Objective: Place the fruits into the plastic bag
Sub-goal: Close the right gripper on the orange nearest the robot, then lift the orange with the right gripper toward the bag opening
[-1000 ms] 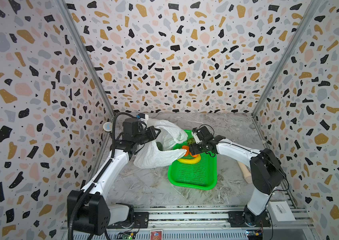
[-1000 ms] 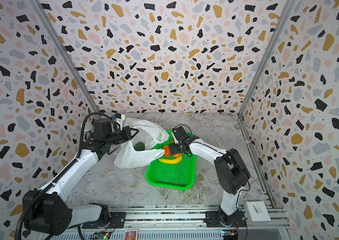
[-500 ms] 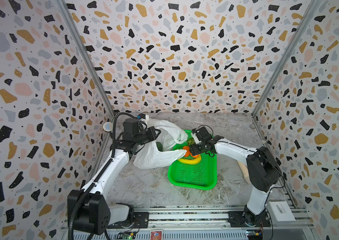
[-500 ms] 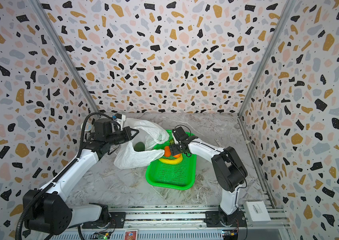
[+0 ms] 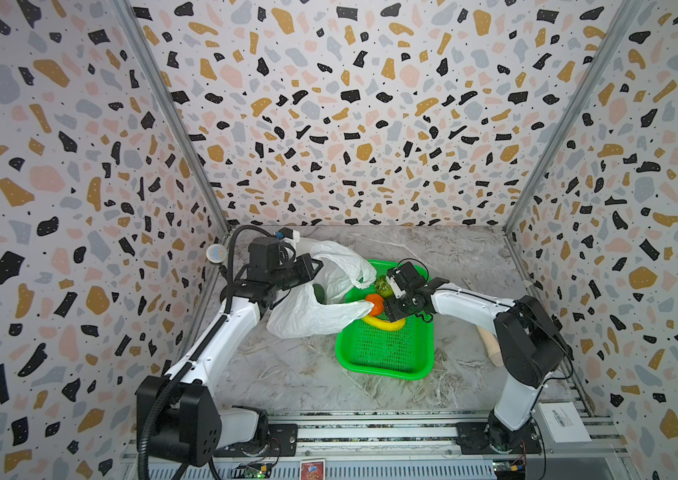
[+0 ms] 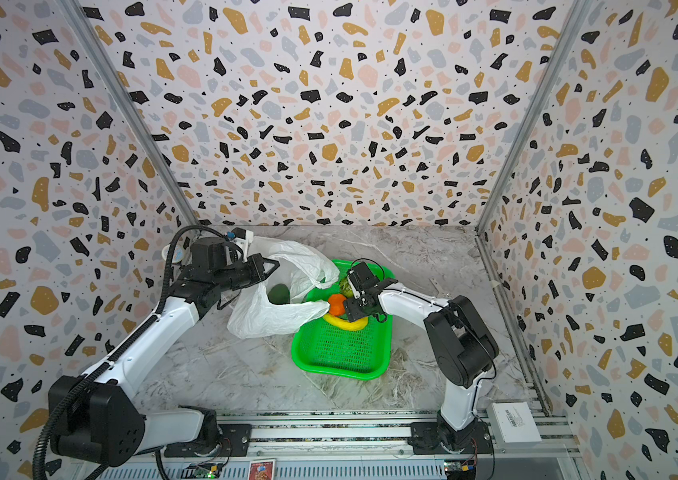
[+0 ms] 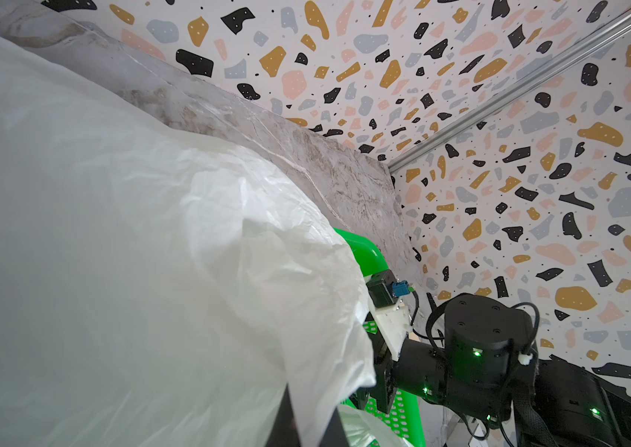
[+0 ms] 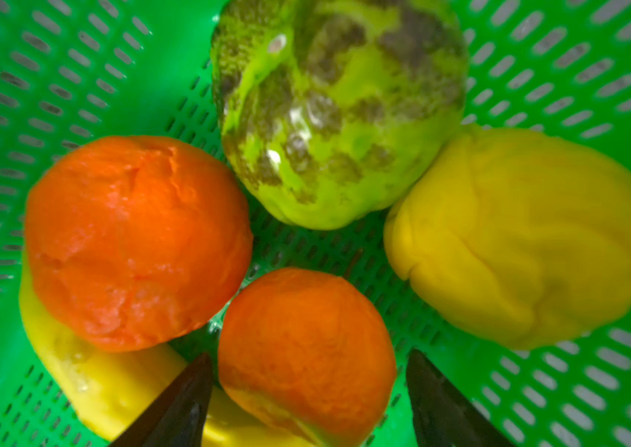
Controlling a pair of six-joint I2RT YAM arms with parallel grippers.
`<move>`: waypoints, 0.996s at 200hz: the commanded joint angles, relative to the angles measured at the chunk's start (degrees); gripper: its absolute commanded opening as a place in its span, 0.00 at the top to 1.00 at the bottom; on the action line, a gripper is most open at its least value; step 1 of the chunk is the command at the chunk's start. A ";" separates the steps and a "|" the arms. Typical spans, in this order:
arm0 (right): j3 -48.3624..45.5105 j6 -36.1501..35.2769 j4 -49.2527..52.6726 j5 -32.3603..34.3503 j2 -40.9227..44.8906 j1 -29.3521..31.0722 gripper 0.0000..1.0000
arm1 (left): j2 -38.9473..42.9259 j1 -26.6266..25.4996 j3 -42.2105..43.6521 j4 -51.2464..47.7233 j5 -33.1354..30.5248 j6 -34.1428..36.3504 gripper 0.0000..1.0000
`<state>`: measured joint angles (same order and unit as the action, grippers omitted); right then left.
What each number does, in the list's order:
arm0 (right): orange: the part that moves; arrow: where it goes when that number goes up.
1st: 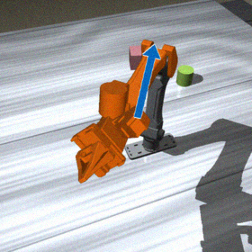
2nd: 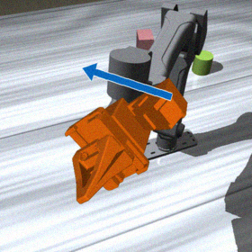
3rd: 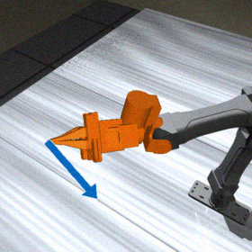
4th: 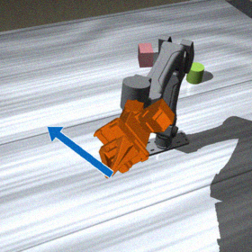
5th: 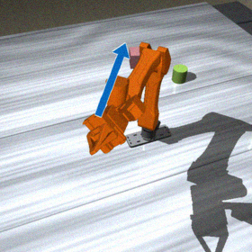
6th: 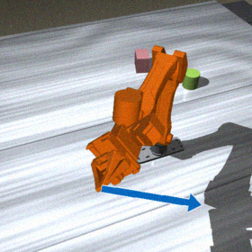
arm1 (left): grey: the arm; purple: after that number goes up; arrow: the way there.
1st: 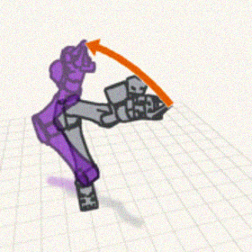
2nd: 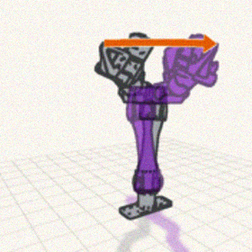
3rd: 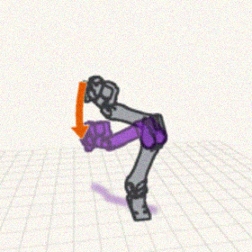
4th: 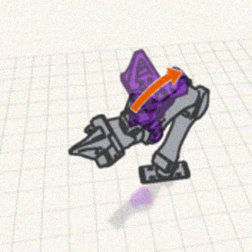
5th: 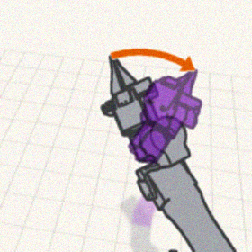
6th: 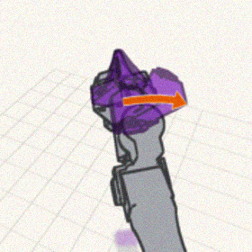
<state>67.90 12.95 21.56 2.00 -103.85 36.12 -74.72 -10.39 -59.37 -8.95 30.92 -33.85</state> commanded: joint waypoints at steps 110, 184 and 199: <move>5.37 0.70 -2.45 -0.32 -2.80 0.40 0.61 | -1.79 -1.62 -0.66 0.47 0.11 0.97 1.00; -0.90 1.62 -10.69 0.98 18.78 0.53 0.65 | -1.33 -1.64 -0.89 0.18 -0.15 1.59 1.00; -1.52 1.73 -14.22 -3.64 21.89 1.58 0.65 | -1.25 -1.66 -0.83 0.24 -0.15 1.58 1.00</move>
<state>67.35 14.02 13.72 2.68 -87.83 36.51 -76.51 -11.75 -59.40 -9.04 30.87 -33.41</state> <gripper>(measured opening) 0.540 0.047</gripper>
